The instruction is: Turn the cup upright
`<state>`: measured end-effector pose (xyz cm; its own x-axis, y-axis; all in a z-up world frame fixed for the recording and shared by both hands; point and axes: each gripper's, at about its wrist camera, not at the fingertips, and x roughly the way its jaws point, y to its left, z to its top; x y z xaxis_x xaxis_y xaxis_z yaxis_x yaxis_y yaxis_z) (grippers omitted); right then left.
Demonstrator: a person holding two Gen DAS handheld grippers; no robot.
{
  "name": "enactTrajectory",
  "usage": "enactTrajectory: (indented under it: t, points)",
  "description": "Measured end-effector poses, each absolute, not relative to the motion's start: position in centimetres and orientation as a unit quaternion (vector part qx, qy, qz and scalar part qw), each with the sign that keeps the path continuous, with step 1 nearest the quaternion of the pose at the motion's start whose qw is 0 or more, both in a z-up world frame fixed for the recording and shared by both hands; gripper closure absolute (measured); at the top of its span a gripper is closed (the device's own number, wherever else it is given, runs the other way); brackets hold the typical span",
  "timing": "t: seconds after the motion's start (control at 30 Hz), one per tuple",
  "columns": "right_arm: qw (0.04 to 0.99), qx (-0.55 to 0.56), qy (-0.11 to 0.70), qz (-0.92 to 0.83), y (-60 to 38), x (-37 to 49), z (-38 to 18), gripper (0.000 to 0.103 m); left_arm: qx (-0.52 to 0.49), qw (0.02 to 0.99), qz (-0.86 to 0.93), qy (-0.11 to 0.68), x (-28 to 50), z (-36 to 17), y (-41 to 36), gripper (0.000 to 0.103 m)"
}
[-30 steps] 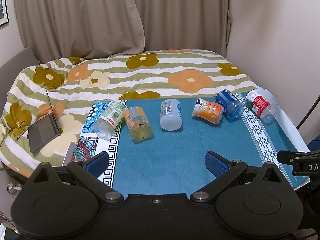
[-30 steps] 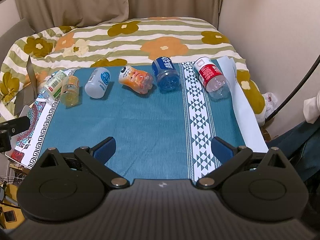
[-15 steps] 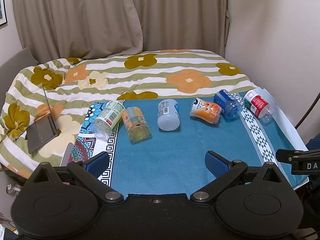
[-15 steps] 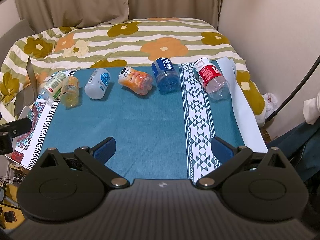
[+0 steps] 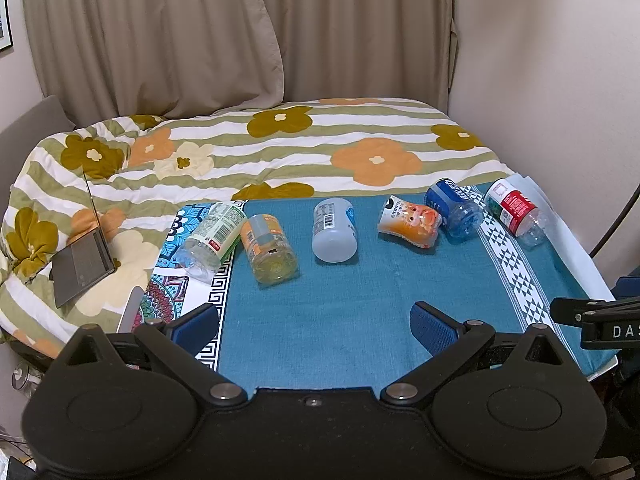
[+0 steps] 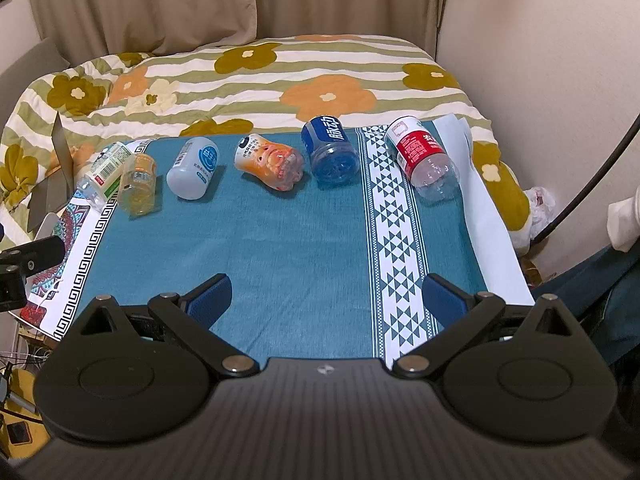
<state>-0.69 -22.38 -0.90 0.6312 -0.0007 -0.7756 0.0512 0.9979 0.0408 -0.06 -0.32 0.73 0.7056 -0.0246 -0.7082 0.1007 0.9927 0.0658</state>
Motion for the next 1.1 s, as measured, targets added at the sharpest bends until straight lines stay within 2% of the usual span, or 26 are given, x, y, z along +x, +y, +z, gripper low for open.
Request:
enactTrajectory:
  t: [1.1]
  points:
    - [0.901,0.029,0.432,-0.014,-22.41,-0.44,-1.07,0.000,0.045,0.921,-0.032,0.385,0.77,0.57,-0.19,0.000]
